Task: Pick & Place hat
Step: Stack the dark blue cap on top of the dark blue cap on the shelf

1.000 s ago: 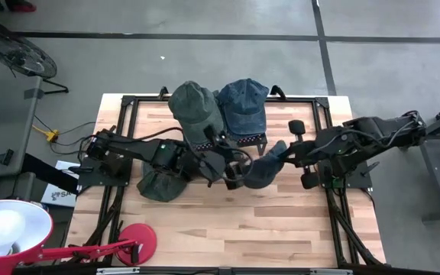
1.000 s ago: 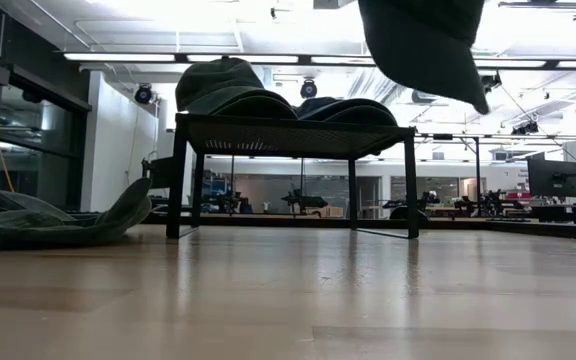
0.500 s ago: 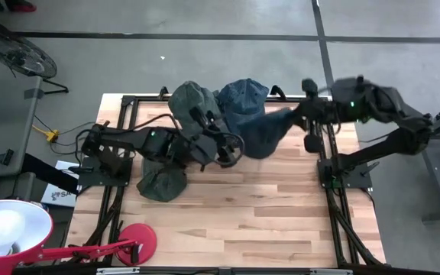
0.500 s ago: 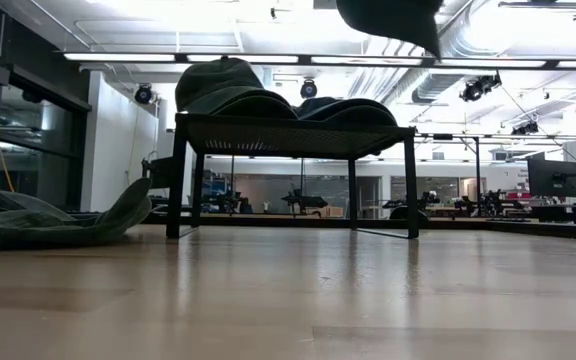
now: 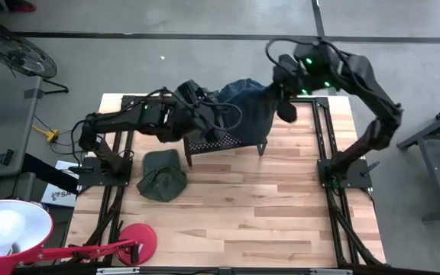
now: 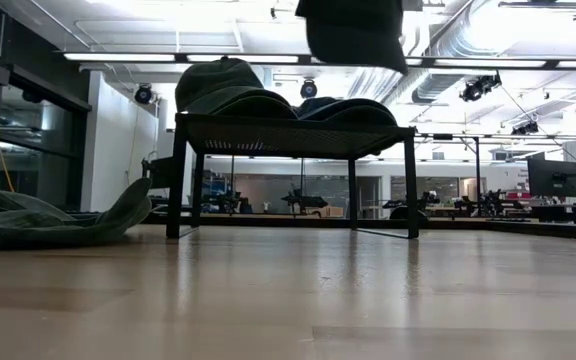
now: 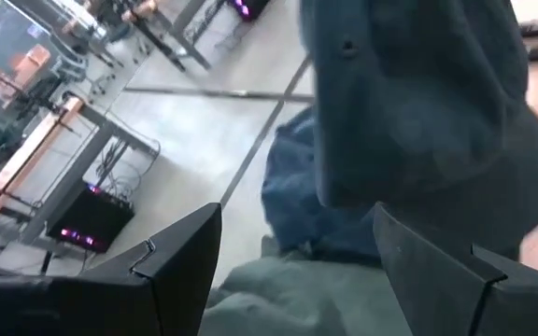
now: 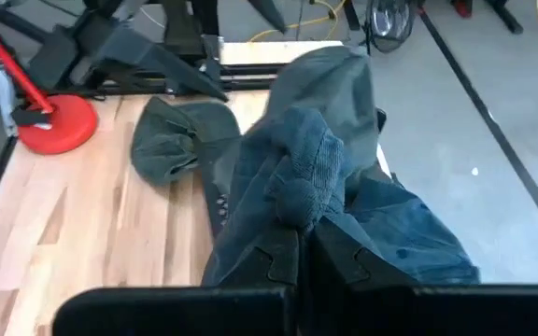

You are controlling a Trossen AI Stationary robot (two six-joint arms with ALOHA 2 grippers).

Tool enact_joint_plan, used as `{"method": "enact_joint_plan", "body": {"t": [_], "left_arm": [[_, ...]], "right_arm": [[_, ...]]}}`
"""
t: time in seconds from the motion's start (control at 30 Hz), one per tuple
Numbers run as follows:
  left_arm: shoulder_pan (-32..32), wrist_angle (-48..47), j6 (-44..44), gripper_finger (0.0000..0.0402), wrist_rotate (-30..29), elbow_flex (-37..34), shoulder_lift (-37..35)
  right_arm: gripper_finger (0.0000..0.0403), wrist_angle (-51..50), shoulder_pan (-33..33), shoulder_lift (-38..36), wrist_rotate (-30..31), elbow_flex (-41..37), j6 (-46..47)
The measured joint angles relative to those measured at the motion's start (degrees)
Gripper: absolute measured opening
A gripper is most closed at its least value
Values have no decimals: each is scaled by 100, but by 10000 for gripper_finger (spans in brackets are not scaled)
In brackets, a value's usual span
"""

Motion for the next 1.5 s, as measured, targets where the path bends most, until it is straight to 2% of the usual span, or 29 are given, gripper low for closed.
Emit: {"method": "enact_joint_plan", "body": {"t": [0.2,0.43,0.9,1.1,1.5], "left_arm": [[316,-394,5,275,214,0,-53],[582,-456,44,275,664,0,-87],[626,-393,149,275,644,0,-86],[626,-395,149,275,632,0,-86],[626,-386,147,275,570,0,-84]], "right_arm": [[0,-13,-550,560,-536,418,-118],[0,-16,-1003,880,-870,420,-152],[0,382,-1316,1354,-844,420,-260],[0,353,-1394,1570,-492,420,-253],[0,98,-1455,1988,-434,420,-78]]}}
